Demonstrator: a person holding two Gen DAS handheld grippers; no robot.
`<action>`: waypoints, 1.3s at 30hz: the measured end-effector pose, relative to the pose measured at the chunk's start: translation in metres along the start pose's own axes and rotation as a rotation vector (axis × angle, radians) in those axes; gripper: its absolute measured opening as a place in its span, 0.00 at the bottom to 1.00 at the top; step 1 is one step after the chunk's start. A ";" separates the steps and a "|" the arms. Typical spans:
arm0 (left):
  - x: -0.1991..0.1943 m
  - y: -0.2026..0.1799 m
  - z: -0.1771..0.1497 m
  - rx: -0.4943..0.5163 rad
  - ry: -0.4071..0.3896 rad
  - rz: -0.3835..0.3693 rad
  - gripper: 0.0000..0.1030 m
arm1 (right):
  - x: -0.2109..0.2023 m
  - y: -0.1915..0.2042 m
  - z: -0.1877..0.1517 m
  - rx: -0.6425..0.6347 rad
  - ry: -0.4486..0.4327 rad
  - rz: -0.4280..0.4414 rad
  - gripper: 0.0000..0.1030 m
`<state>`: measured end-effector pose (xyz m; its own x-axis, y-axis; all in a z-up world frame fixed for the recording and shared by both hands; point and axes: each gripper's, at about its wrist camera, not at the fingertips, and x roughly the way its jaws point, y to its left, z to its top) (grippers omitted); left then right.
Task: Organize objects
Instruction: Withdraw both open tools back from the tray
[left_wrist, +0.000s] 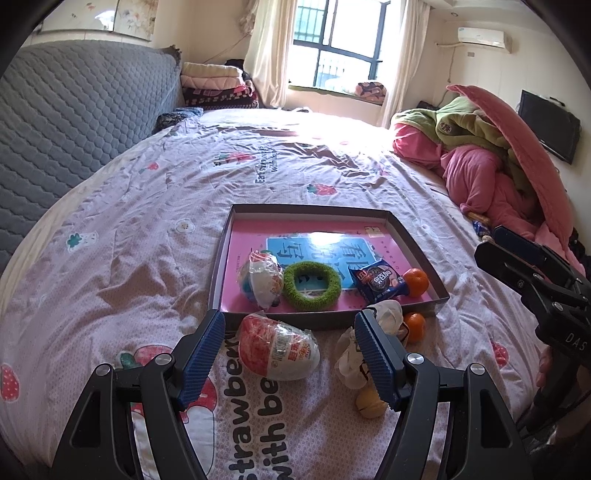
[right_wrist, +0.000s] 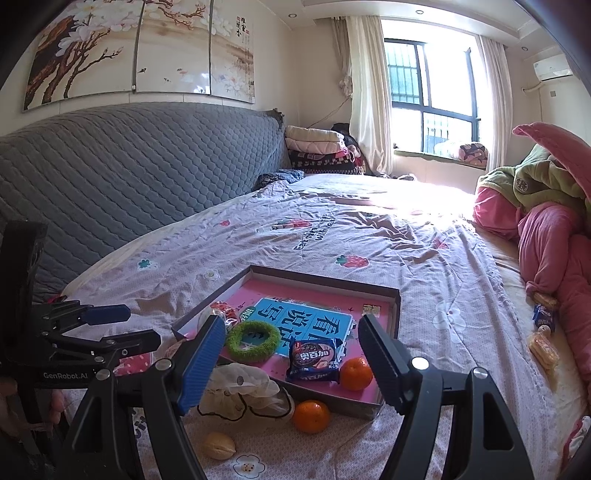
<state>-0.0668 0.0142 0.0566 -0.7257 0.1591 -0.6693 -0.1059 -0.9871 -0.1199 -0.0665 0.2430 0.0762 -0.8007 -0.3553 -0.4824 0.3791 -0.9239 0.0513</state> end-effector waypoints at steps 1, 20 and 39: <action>0.000 0.000 -0.001 0.001 0.001 0.001 0.72 | -0.001 0.001 -0.001 0.002 0.000 0.000 0.72; 0.002 0.005 -0.020 0.014 0.040 0.015 0.72 | -0.002 0.014 -0.019 -0.014 0.036 0.022 0.72; -0.001 0.004 -0.038 0.030 0.070 0.020 0.72 | -0.003 0.028 -0.045 -0.018 0.100 0.041 0.72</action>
<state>-0.0401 0.0111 0.0290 -0.6788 0.1394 -0.7210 -0.1131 -0.9899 -0.0849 -0.0324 0.2246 0.0399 -0.7342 -0.3760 -0.5652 0.4195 -0.9059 0.0578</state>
